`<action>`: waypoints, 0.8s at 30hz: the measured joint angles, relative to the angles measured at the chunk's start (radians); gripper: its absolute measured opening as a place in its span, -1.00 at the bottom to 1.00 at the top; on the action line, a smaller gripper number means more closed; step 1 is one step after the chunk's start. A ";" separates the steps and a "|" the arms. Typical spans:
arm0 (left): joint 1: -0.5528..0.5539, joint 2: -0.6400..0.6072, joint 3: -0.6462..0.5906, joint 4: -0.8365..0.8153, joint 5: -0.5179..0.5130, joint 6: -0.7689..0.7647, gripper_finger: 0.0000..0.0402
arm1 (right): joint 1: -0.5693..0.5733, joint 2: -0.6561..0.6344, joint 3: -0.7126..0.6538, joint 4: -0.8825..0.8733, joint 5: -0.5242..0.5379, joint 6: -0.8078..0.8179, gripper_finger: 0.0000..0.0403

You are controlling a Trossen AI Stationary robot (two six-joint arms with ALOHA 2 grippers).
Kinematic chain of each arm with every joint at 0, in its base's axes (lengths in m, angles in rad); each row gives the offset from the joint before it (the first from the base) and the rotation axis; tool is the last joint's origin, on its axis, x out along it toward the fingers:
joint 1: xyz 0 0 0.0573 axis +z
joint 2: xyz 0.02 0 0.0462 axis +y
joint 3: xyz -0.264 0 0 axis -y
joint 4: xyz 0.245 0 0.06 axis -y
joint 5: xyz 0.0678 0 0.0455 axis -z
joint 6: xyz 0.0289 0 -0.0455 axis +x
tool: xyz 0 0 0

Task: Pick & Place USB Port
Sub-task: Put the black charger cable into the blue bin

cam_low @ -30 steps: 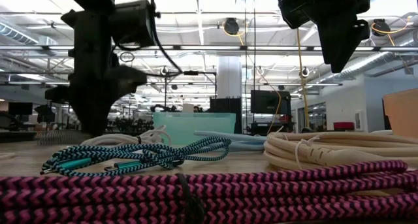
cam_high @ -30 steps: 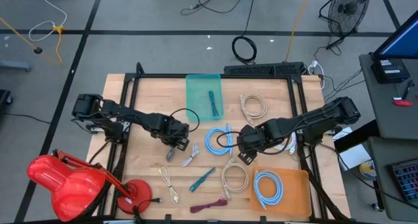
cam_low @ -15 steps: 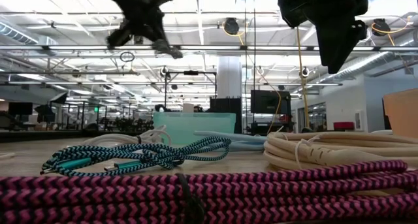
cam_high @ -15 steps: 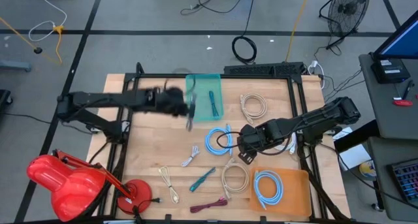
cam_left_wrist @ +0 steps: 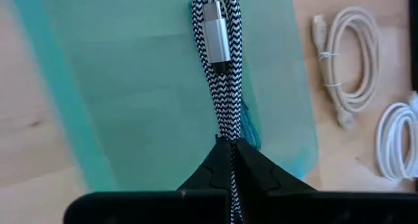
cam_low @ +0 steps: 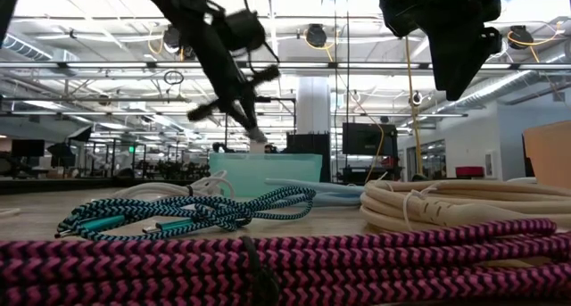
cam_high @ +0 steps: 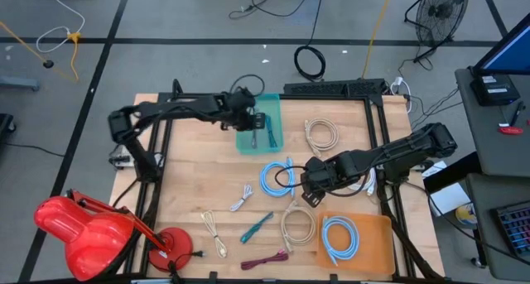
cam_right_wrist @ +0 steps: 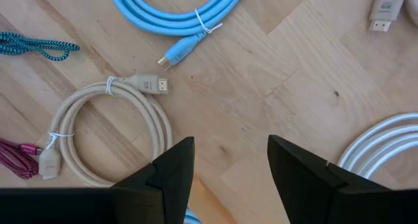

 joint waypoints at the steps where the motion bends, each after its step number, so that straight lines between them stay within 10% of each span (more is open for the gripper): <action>1: 0.000 0.023 0.000 0.025 0.008 -0.002 -0.99 | 0.000 0.000 0.000 0.000 0.000 0.002 -0.08; 24: 0.037 0.198 0.000 0.166 0.050 -0.048 -1.00 | 0.001 0.000 0.000 -0.008 -0.028 0.023 -0.08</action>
